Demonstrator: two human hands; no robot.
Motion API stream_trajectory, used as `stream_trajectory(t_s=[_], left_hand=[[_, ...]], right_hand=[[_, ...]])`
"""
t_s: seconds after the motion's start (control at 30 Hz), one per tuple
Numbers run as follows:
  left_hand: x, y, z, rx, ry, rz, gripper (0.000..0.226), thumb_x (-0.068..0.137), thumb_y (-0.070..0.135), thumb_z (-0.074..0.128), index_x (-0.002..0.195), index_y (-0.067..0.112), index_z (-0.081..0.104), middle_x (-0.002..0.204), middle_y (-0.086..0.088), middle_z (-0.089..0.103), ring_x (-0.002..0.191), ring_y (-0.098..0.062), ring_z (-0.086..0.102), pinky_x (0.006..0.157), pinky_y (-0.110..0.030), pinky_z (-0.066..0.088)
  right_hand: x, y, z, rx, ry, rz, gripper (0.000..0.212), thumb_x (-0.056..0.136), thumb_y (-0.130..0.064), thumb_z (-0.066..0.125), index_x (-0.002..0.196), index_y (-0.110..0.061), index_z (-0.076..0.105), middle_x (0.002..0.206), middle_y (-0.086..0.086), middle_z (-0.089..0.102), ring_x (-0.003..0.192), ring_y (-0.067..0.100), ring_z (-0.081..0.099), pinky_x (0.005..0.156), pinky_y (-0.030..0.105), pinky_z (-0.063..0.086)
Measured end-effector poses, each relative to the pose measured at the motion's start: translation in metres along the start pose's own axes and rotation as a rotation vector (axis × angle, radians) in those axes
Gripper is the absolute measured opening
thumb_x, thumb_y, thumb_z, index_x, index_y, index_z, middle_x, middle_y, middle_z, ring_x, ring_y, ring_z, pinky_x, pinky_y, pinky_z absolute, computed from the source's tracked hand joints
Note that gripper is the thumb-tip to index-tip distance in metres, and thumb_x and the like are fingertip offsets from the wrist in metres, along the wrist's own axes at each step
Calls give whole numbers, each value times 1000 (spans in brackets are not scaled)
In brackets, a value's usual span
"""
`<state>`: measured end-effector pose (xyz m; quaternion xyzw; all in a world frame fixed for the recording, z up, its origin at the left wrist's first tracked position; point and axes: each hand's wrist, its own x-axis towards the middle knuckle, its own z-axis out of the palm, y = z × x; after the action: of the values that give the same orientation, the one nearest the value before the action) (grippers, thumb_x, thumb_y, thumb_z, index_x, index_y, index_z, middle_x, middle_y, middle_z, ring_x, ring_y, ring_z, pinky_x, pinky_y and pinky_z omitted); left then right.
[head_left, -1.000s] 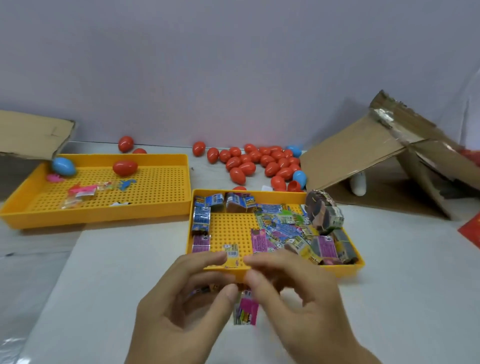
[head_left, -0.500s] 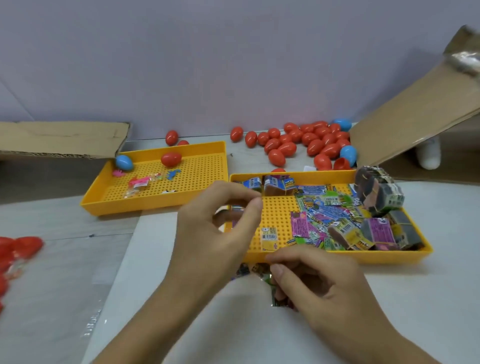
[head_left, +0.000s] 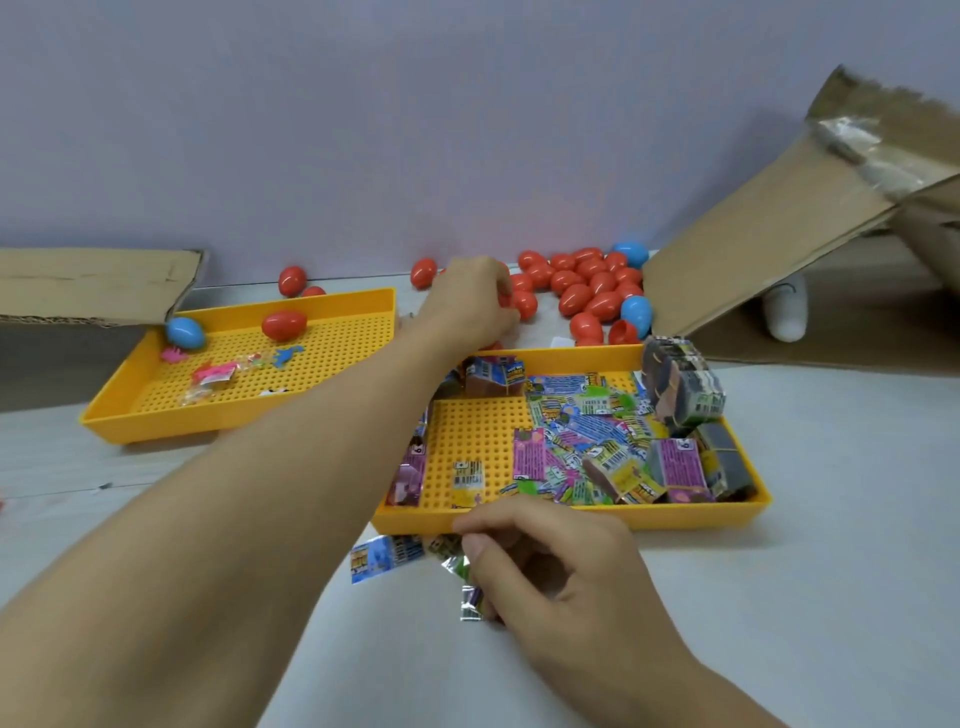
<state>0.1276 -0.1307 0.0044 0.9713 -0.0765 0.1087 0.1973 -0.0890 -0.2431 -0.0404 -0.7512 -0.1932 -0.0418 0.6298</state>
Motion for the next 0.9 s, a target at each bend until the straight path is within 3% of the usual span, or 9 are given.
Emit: stream_trajectory(t_s=[0.1,0.17,0.23,0.37,0.53,0.67,0.9], left_hand=[[-25,4,-16,-194,146,95,34,88,27,74,120,15,71,103,-11,63,92,-23,61,85,-34,50],[-59,7,-34,-384,184,174,35,85,25,77,119,17,72,100,-6,57,89,-17,61,84,-26,51],[-103,7,-50,-596,184,189,37,81,21,82,116,21,72,98,-3,56,89,-11,66,78,-21,56],[-188,0,-58,-912,209,64,37,66,27,92,98,24,73,93,-1,64,86,-18,70,60,-36,62],[-247,-7,-40,-1027,266,17,32,61,32,87,91,26,78,94,0,66,83,-23,68,58,-33,61],[-256,-8,-32,-1065,241,4,33,63,33,85,94,27,76,94,3,69,89,-18,69,66,-23,57],[-252,-14,-33,-1105,204,38,30,70,25,83,99,22,74,98,1,69,92,-20,70,71,-24,58]], right_hand=[[0,1,-1,19,0,21,10,85,-33,60,90,-32,70,66,-11,64,57,17,62,53,43,53],[0,-1,0,43,5,39,11,85,-33,61,90,-33,71,66,-6,64,56,19,62,52,46,52],[1,-2,0,61,1,69,10,85,-29,63,90,-32,71,66,-4,65,56,20,63,52,47,53],[2,-5,-3,151,-6,120,10,83,-21,64,86,-26,73,63,1,66,53,15,62,53,41,57],[-1,-13,-5,282,17,108,13,83,-9,58,81,-11,71,59,10,63,48,16,58,47,20,45],[-6,-18,-6,286,-13,91,20,85,-11,51,83,-8,70,59,10,64,47,16,57,44,19,40],[-8,-22,0,268,-6,78,9,82,-21,71,82,-12,70,60,7,69,44,13,60,41,15,44]])
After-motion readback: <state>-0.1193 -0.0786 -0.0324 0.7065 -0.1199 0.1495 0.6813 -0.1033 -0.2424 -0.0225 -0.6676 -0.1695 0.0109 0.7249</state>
